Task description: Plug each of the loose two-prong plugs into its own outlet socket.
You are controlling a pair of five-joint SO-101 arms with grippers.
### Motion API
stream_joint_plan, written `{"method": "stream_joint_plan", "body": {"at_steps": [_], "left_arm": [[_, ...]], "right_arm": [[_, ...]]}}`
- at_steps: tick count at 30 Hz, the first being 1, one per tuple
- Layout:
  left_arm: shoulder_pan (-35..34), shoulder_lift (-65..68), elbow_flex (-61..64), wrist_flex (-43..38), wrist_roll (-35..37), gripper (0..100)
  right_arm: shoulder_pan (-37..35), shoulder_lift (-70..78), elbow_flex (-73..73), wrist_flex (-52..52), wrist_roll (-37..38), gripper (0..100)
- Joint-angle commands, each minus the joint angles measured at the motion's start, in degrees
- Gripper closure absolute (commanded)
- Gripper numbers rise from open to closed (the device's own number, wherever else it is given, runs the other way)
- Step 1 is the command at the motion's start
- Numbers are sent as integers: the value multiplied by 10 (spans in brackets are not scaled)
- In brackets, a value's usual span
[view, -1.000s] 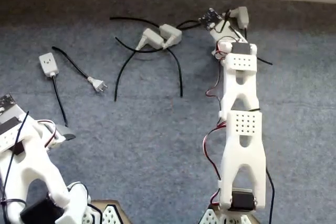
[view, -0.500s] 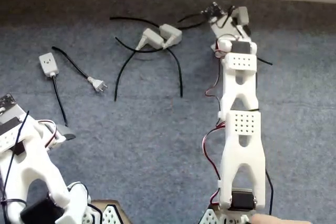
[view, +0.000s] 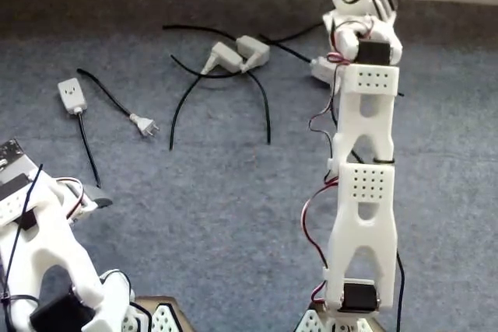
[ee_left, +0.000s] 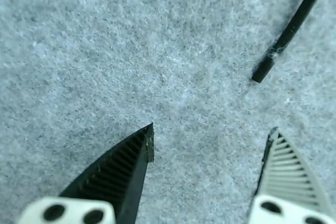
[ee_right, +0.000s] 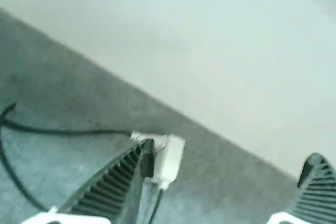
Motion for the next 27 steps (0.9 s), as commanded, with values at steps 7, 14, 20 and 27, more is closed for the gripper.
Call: {"method": "stream_joint_plan", "body": {"at_steps": [7,14,20,27], "left_arm": [[14,-6,-3,-8,3,670],[14,-6,-3,-8,3,670],[13,-6,-2,-8,3,670],[16,-6,-4,-8,3,670]], "right_arm": [[5,-250,-75,68,-8,594],[-10,-425,-75,336,-9,594],[-14,-516,-74,419,-91,601],[-5,-568,-73,419,-290,717]]}}
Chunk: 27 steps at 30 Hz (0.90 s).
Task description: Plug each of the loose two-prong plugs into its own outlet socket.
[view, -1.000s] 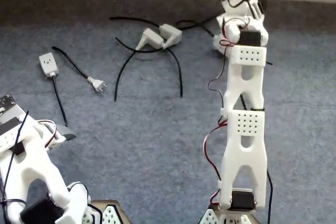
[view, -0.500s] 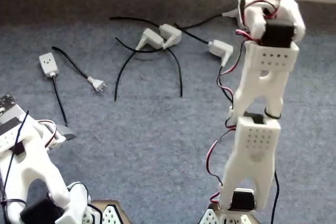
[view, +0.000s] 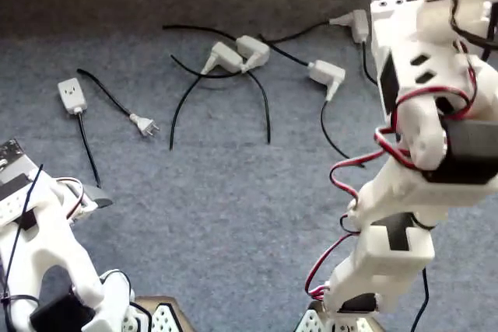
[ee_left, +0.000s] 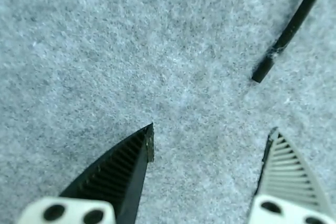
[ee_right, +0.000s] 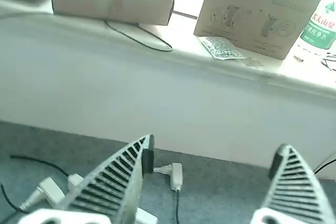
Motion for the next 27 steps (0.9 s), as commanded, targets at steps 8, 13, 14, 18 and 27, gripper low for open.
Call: {"method": "stream_joint_plan", "body": {"at_steps": [8,13,14,18,27], "left_arm": [[67,-4,-188,-11,0,667],[90,27,-393,-10,-43,669],[95,44,-436,2,-43,670],[113,163,-612,62,-45,668],[117,538,-1027,221,-85,670]], "right_arm": [[10,-146,157,25,-160,750],[9,-276,403,24,-162,750],[9,-301,455,23,-162,750],[7,-380,659,16,-161,750],[9,-483,1103,-133,-158,750]]}}
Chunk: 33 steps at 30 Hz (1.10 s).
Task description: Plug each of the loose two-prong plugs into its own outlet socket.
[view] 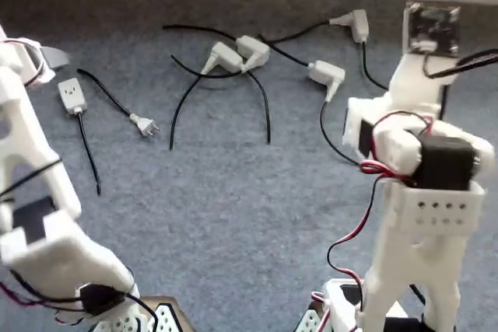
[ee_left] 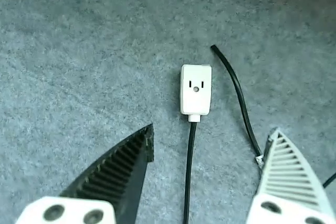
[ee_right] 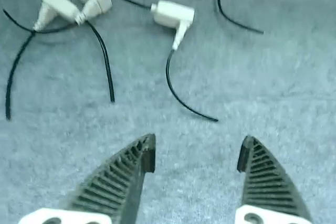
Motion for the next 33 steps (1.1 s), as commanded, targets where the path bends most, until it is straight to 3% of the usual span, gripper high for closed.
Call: {"method": "stream_joint_plan", "body": {"at_steps": [1,7,14,18,33], "left_arm": [[13,125,-199,71,-21,670],[13,308,-422,114,-21,671],[13,465,-547,114,-7,694],[8,524,-596,114,19,750],[22,618,-620,67,17,774]], "right_arm": [[7,-52,218,-100,-4,750],[5,-84,473,-280,-4,750],[5,-86,672,-459,-4,750],[4,-86,711,-502,-5,750],[4,-80,734,-531,-6,750]]}}
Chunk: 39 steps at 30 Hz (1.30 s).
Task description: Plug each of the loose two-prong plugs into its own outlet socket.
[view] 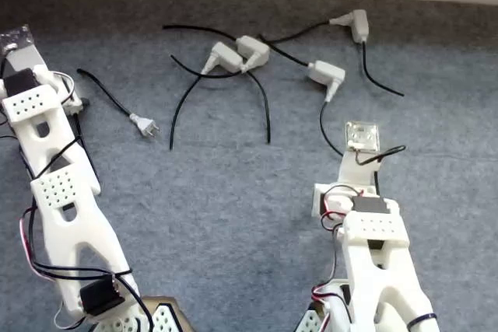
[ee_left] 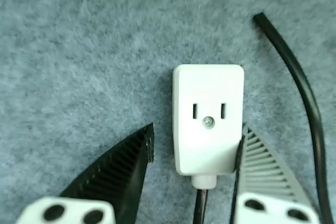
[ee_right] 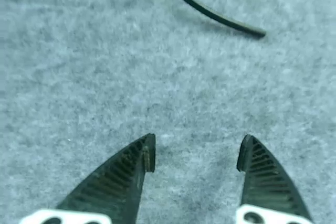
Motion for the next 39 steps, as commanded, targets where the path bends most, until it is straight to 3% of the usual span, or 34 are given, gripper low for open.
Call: {"method": "stream_joint_plan", "body": {"at_steps": [1,6,12,19,24,29,32,36,39], "left_arm": [[20,-2,-15,-18,3,801],[34,-3,-15,-15,3,1000],[39,-82,-16,25,3,994],[73,-312,-15,119,3,995],[108,-467,25,127,3,995],[179,-618,208,127,-51,995],[239,-714,360,127,-78,995],[363,-822,558,125,-170,995],[451,-883,670,123,-189,995]], "right_arm": [[4,-10,-2,-8,-6,750],[4,-10,-2,-8,-7,750],[4,-9,-1,-8,-7,750],[7,-15,36,-70,-5,750],[15,-15,43,-76,-4,750],[83,-15,41,-80,-10,752],[109,-15,41,-93,-53,753],[160,-15,40,-95,-104,753],[205,-15,27,-95,-132,753]]}}
